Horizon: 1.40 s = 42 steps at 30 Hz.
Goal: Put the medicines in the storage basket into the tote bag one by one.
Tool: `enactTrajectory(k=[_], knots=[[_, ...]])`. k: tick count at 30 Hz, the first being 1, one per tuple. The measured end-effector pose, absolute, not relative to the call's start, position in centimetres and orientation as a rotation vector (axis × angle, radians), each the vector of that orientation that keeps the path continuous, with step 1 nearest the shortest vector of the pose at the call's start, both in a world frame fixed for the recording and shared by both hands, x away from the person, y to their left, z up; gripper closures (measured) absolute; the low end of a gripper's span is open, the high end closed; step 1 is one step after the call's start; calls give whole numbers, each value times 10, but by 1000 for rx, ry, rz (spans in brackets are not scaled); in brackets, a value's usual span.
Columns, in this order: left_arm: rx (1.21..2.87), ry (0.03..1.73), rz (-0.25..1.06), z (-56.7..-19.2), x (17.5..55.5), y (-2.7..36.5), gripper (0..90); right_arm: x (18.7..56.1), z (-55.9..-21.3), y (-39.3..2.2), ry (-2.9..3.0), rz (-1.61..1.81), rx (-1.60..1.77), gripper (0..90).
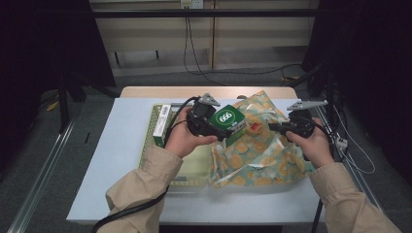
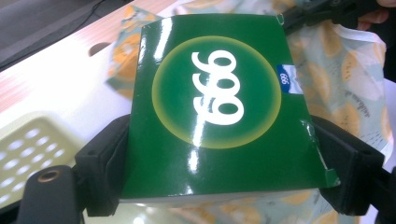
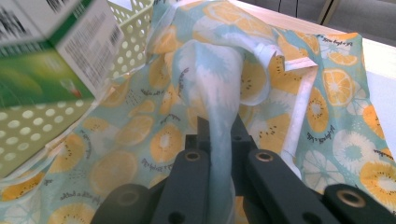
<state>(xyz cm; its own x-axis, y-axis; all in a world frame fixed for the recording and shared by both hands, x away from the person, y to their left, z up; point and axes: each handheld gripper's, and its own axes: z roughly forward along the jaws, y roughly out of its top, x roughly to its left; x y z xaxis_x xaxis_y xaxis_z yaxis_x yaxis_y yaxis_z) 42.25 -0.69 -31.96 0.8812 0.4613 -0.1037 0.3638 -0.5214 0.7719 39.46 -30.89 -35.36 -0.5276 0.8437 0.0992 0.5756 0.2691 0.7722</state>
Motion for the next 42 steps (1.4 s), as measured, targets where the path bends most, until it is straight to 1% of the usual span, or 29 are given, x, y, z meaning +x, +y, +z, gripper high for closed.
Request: enactTrajectory(k=[6, 25, 42], knots=[[2199, 549, 114, -328, 420, -27, 165, 394, -351, -308, 2210, 1136, 1292, 887], [2261, 524, 82, -356, 423, -68, 164, 393, -342, -307, 2207, 1137, 1272, 887], [2253, 544, 69, -377, 435, -98, 163, 392, -336, -310, 2196, 1148, 1271, 887]])
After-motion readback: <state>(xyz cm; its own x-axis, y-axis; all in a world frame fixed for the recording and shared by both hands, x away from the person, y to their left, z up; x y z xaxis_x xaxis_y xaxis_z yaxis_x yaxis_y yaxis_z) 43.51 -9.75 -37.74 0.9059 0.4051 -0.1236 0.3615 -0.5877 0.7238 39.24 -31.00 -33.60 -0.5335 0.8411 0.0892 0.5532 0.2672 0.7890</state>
